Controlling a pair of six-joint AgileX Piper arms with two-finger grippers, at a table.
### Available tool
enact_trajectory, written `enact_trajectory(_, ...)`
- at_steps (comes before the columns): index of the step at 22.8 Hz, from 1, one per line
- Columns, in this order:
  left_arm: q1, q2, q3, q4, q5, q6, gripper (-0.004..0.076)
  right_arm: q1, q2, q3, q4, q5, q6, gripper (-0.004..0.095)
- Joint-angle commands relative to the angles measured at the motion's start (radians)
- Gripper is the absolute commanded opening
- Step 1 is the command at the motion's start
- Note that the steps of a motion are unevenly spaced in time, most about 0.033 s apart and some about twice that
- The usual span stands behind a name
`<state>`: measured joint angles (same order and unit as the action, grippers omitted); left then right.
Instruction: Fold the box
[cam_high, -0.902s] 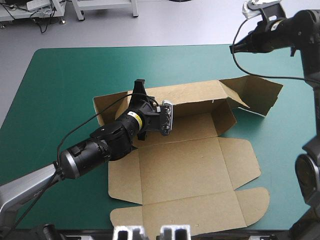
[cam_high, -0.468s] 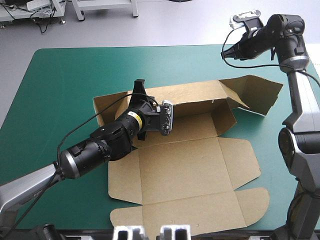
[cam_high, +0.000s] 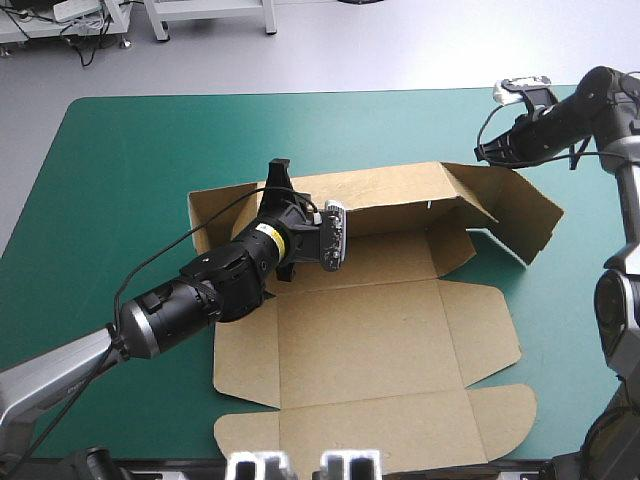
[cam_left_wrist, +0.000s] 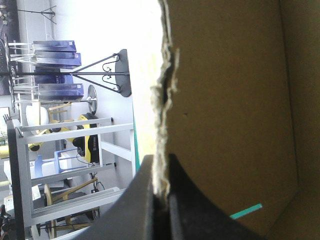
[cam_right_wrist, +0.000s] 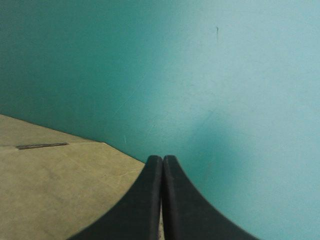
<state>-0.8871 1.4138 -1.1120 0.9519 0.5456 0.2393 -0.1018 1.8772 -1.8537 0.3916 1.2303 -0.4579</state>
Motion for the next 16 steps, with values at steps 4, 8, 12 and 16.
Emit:
enact_trajectory(4,-0.009,-0.035,-0.017,0.012,-0.015,-0.084,-0.0010,-0.022,-0.139,0.119,0.102,0.027,-0.096,-0.0025)
enact_trajectory(8,-0.009,-0.035,-0.017,0.022,-0.015,-0.118,-0.0010,-0.022,-0.228,0.259,0.106,0.027,-0.148,-0.0025)
enact_trajectory(12,-0.009,-0.035,-0.017,0.071,-0.016,-0.207,-0.0010,-0.022,-0.302,0.337,0.167,0.027,-0.173,-0.0025)
enact_trajectory(16,-0.009,-0.035,-0.017,0.071,-0.016,-0.209,-0.0010,-0.022,-0.403,0.501,0.283,0.025,-0.267,-0.0025)
